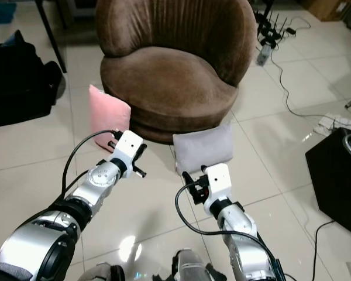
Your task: Move the pillow to the sofa from floor
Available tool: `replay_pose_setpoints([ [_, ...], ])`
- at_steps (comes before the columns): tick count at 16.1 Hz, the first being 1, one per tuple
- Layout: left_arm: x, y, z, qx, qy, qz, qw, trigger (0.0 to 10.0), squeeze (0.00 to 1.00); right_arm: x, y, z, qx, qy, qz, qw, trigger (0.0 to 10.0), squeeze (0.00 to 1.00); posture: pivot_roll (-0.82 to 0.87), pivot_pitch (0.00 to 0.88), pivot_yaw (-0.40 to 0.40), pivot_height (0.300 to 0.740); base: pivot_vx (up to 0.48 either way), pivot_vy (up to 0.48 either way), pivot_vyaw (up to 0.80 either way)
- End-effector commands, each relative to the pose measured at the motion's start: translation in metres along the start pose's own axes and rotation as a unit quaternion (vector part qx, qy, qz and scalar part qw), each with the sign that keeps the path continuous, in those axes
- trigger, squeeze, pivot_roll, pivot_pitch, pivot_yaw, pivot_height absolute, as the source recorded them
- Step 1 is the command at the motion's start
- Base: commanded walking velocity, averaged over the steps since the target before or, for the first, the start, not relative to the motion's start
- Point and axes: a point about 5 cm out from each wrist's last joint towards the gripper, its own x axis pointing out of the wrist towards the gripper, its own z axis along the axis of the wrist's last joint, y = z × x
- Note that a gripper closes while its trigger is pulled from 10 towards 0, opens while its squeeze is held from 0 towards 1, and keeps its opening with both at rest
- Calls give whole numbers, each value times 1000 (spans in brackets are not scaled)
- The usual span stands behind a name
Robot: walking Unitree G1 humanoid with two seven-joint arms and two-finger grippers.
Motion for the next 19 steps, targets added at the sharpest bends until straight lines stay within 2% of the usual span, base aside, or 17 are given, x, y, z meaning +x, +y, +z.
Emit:
replay_pose_setpoints([
  [1,2,0,1,-2,9,9,1000,10000,0,-1,-2,-2,-7,2,-6,1000,10000,0,-248,128,-65,740,442,0,0],
  [13,3,1,1,20,29,24,999,10000,0,-1,2,0,-7,-8,2,1000,10000,0,-257,137,-65,740,447,0,0],
  [19,2,4,-4,59,50,39,996,10000,0,-2,6,-1,-7,-9,9,1000,10000,0,-260,132,-62,740,341,-324,0],
])
